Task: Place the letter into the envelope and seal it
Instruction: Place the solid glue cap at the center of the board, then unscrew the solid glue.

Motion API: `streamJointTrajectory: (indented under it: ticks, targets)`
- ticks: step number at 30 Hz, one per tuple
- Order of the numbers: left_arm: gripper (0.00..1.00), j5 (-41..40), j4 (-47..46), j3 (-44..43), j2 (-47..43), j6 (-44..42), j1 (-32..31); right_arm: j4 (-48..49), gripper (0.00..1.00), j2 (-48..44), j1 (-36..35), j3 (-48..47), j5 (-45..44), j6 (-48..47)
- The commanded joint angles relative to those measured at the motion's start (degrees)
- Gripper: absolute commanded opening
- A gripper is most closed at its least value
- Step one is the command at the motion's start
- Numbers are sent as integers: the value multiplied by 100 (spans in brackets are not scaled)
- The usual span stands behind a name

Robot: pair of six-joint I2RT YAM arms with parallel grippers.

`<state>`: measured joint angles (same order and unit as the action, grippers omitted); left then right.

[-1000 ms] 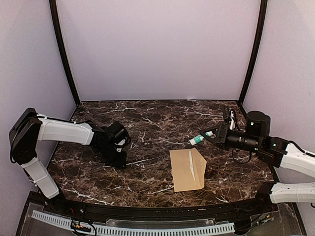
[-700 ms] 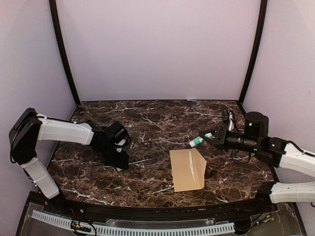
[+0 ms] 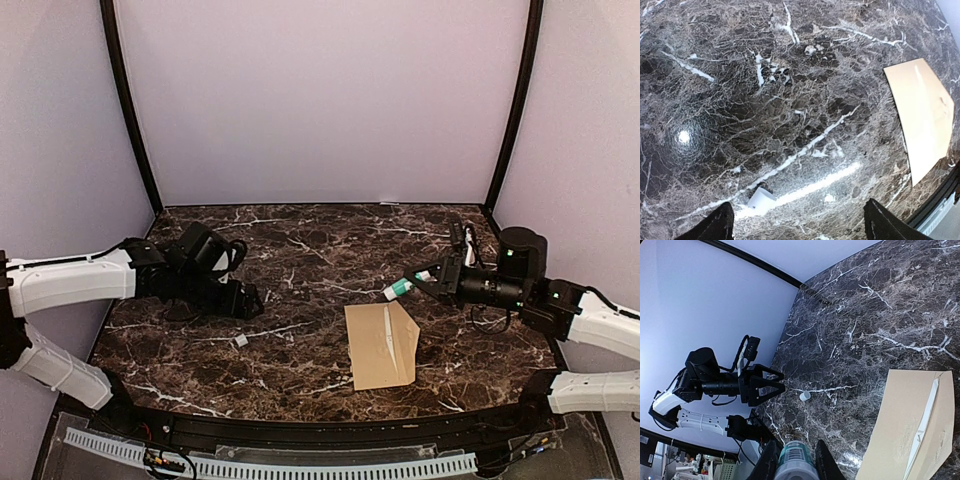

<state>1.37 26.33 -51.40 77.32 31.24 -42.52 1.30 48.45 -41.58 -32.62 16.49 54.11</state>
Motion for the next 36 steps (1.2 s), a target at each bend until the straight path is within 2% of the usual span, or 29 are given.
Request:
streamJointTrajectory:
  ticks: [1, 3, 9, 16, 21, 23, 26, 30, 36]
  targets:
    - [90, -73, -290, 345, -334, 366, 24, 370, 14, -28, -40, 22, 105, 37]
    - [90, -28, -380, 493, -298, 504, 32, 373, 14, -57, -74, 34, 104, 45]
    - [89, 558, -1552, 1550, -610, 1004, 242, 295, 14, -191, -137, 65, 63, 52]
    - [85, 750, -2132, 1949, -1412, 1323, 271, 510, 14, -193, -202, 176, 139, 58]
    - [83, 1536, -3101, 1925, -2141, 1367, 227, 986, 15, 23, -420, 44, 388, -32]
    - [82, 1800, -3688, 1863, -2218, 1467, 68, 1235, 15, 121, -537, -22, 557, -49]
    - [82, 1833, -4530, 1590, -2031, 1489, -546, 1714, 15, 230, -714, -55, 766, -35]
    - [82, 1860, -5222, 1006, -1462, 1464, -1303, 2036, 15, 263, -927, -165, 813, -27]
    - [83, 2050, -5980, 324, -745, 1503, -1942, 2367, 16, 203, -1088, -292, 803, 17]
